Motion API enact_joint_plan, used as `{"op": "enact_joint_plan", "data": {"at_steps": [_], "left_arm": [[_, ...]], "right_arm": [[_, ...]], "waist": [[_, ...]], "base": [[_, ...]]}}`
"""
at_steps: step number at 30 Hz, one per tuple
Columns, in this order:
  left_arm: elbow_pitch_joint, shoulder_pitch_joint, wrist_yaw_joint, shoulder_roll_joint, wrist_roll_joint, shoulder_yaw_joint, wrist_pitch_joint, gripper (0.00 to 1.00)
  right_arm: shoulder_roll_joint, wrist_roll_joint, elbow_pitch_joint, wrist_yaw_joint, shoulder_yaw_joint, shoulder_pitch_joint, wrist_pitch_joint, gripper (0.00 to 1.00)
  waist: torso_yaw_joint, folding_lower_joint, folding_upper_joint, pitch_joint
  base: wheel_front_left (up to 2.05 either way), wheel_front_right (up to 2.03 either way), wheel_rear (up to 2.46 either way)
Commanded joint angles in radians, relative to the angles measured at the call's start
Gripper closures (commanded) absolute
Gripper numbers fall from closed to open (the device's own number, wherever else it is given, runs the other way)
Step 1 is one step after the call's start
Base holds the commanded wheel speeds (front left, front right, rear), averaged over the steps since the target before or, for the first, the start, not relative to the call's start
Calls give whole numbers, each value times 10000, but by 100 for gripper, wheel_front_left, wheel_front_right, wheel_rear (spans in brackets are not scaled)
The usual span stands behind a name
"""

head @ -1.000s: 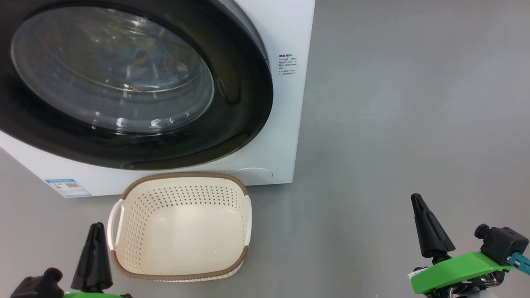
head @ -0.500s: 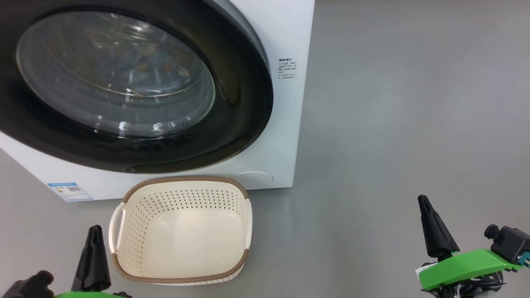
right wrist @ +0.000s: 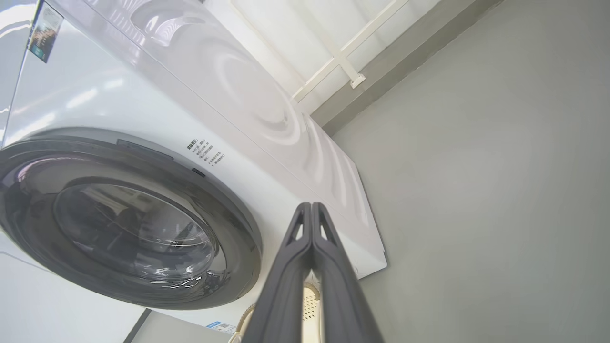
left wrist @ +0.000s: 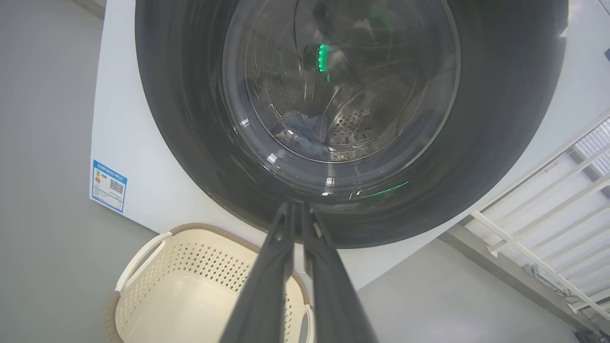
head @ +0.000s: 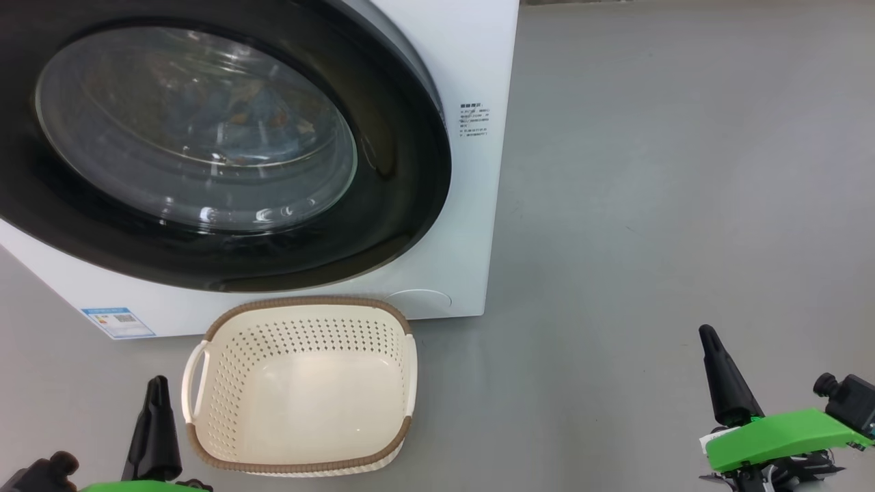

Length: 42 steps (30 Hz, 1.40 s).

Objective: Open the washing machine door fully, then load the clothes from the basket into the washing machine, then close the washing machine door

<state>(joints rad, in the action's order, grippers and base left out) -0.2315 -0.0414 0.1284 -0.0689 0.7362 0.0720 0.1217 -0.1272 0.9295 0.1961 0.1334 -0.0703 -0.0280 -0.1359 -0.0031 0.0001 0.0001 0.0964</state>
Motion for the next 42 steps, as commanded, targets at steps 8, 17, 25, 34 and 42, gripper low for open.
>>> {"op": "enact_joint_plan", "data": {"at_steps": [8,17,25,34,42], "left_arm": [[134,-351,10,-65,1071,145,-263,100],[100,-391,12,-43,2083,167,-524,100],[68,-427,13,-22,2984,187,-759,100],[37,-463,15,0,3884,210,-994,100],[5,-500,16,23,4783,233,-1231,100]], "right_arm": [[-29,868,-136,-11,138,-328,227,100],[29,1696,-58,-13,296,-384,471,100],[84,2430,12,-15,442,-434,693,100],[143,3160,82,-17,594,-485,919,100],[205,3886,152,-18,749,-537,1148,100]], "waist": [[4,0,-1,-99],[7,0,-1,-208],[11,0,-1,-305],[14,0,-1,-403],[17,0,-1,-500]], "base": [[0,0,0],[0,0,0],[0,0,0],[0,0,0],[0,0,0]]}}
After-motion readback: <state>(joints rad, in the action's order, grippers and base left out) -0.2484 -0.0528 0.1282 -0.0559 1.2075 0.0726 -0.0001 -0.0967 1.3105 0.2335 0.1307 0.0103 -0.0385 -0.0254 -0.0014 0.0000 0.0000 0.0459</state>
